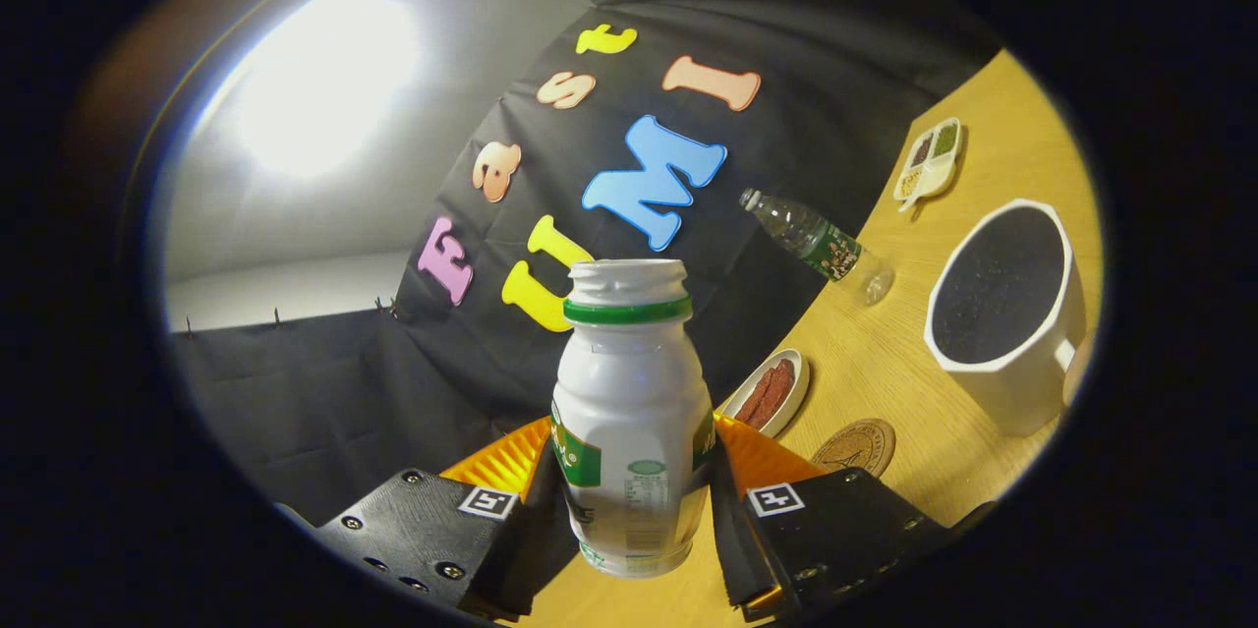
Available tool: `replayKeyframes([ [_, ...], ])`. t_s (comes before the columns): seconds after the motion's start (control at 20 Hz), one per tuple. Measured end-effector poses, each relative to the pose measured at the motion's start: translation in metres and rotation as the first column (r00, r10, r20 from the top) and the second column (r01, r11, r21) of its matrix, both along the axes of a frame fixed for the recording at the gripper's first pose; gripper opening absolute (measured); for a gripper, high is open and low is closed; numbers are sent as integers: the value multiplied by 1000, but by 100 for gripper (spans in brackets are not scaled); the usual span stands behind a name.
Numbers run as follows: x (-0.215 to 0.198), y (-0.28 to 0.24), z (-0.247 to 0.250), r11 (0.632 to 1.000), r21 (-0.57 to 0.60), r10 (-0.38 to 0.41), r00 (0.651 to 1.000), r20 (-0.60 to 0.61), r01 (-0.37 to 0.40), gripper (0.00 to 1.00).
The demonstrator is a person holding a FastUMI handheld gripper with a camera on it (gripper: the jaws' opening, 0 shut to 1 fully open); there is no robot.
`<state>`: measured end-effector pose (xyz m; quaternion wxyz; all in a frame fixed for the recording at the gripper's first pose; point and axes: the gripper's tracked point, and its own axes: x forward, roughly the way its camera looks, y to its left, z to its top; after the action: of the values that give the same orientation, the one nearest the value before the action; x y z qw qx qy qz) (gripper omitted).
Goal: Take the bottle from table, then pour the juice into the cup, finally place the bottle on the coaster
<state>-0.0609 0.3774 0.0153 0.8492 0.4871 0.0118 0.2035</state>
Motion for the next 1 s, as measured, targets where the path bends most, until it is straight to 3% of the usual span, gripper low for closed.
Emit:
replayKeyframes([
  [0.55,12,-13,19,961,275,-15,1000,-27,22,70],
  [1.0,16,-25,27,912,408,-22,999,-42,37,70],
])
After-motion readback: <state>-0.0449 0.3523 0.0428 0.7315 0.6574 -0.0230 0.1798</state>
